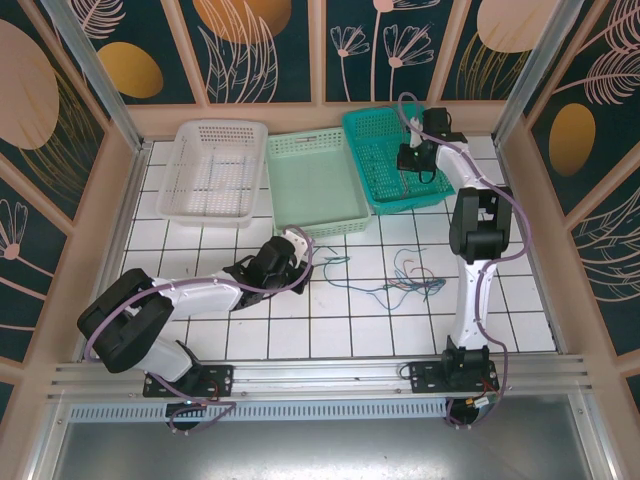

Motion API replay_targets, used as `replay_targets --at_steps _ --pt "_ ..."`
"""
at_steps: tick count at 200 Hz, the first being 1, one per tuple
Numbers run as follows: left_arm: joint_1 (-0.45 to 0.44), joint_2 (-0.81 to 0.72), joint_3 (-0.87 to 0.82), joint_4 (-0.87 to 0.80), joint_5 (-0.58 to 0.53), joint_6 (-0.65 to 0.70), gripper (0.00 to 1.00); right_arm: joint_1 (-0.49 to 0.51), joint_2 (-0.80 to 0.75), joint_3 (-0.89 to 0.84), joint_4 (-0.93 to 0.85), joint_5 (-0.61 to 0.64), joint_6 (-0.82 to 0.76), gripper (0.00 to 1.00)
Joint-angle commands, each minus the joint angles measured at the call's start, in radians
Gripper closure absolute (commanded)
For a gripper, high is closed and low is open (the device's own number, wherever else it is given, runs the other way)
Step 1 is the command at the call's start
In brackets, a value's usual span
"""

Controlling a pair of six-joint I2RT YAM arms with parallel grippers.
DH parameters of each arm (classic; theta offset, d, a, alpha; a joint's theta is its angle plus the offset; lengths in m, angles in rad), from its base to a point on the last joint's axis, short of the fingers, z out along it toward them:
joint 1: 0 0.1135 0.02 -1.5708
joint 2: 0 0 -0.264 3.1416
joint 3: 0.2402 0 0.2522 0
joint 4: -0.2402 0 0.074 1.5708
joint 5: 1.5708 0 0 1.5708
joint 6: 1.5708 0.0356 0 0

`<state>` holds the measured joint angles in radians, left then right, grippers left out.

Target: Untangle the cables

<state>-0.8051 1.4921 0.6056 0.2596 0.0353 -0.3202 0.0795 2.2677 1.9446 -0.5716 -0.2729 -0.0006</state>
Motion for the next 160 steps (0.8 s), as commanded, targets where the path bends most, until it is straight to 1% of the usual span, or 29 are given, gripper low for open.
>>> replay_targets --at_steps 1,35,63,72,86,90,101,109,136,160 --pt "-0.002 -0.013 -0.017 0.031 -0.006 -0.012 1.0 -0.003 -0.041 -0.053 -0.013 0.03 -0.005 1.0" --pt "-0.001 -0.016 -0.024 0.033 -0.005 -0.013 1.0 -0.006 -0.064 -0.132 0.029 0.019 0.018 1.0" --pt "-0.001 -0.013 -0.023 0.033 -0.001 -0.013 1.0 -0.008 -0.03 -0.103 -0.004 0.038 0.03 1.0" --pt "-0.001 -0.011 -0.021 0.033 -0.001 -0.013 1.0 -0.008 -0.03 -0.104 0.007 0.047 0.04 0.86" --pt "-0.001 -0.015 -0.02 0.028 -0.003 -0.013 1.0 -0.01 -0.051 -0.116 0.033 0.044 0.048 0.81" --pt "-0.001 -0.016 -0.02 0.028 -0.006 -0.013 1.0 -0.01 -0.063 -0.125 0.047 0.042 0.05 0.77" --pt "-0.001 -0.021 -0.023 0.028 -0.012 -0.017 1.0 -0.009 -0.102 -0.151 0.089 0.039 0.053 0.56" --pt "-0.001 -0.022 -0.024 0.028 -0.018 -0.017 1.0 -0.009 -0.137 -0.177 0.124 0.036 0.055 0.47" --pt "-0.001 -0.032 -0.024 0.033 -0.027 -0.023 1.0 -0.008 -0.268 -0.289 0.261 -0.001 0.079 0.39" --pt "-0.001 -0.047 -0.022 0.036 -0.037 -0.023 1.0 -0.007 -0.388 -0.408 0.372 -0.044 0.104 0.36"
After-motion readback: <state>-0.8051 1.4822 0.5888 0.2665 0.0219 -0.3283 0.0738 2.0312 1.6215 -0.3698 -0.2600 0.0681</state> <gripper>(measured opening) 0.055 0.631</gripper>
